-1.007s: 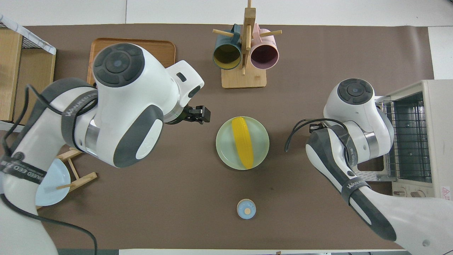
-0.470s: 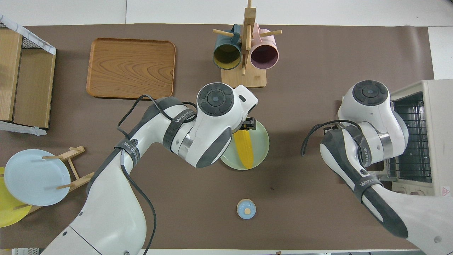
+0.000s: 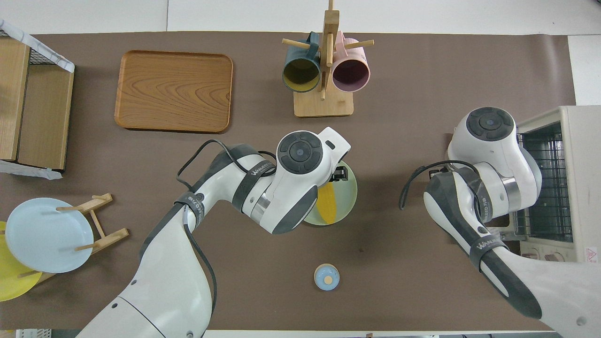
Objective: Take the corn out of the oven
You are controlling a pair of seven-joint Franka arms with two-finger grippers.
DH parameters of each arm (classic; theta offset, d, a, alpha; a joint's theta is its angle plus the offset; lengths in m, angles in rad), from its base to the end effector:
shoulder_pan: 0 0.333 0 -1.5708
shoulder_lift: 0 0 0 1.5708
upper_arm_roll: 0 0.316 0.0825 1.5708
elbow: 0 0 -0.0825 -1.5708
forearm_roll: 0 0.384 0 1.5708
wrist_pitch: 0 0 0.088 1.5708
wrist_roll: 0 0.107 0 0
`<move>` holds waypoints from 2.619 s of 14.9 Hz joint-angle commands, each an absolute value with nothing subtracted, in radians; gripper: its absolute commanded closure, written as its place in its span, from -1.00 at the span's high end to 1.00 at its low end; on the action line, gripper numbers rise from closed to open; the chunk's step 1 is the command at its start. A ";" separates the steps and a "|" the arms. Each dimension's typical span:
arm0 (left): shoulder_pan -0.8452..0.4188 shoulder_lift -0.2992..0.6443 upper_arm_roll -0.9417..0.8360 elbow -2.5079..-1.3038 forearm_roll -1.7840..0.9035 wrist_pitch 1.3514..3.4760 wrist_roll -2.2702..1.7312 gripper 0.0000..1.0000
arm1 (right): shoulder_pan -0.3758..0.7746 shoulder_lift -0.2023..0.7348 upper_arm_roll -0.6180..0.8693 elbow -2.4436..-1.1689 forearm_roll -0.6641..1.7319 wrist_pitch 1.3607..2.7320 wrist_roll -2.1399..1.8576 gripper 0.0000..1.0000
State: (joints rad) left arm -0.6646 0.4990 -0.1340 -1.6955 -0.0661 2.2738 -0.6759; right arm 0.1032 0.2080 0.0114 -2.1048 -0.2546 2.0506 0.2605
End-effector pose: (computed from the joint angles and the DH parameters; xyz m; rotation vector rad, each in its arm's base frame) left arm 0.4803 -0.4812 0.3167 2.9990 -0.0948 -0.0246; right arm 0.5412 0.0485 0.3016 2.8734 0.0028 -0.3151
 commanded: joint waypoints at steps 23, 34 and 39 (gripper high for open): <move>-0.643 0.442 -0.109 -1.675 -0.026 2.159 -0.744 -1.00 | -0.106 -0.141 0.021 -1.933 -0.218 1.630 -0.164 -0.09; -0.237 0.543 -0.110 -1.349 0.000 1.904 -0.352 -1.00 | -0.046 -0.089 0.028 -1.680 -0.051 1.509 -0.160 1.00; -0.158 0.754 -0.103 -1.099 0.021 1.907 -0.223 -1.00 | -0.011 -0.046 0.028 -1.620 -0.058 1.505 -0.103 1.00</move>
State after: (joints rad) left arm -0.1720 0.6154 -0.0955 -1.2690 -0.0136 1.9395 -0.2675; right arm -0.0183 -0.0902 0.0293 -1.6819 -0.0728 1.5343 -0.1275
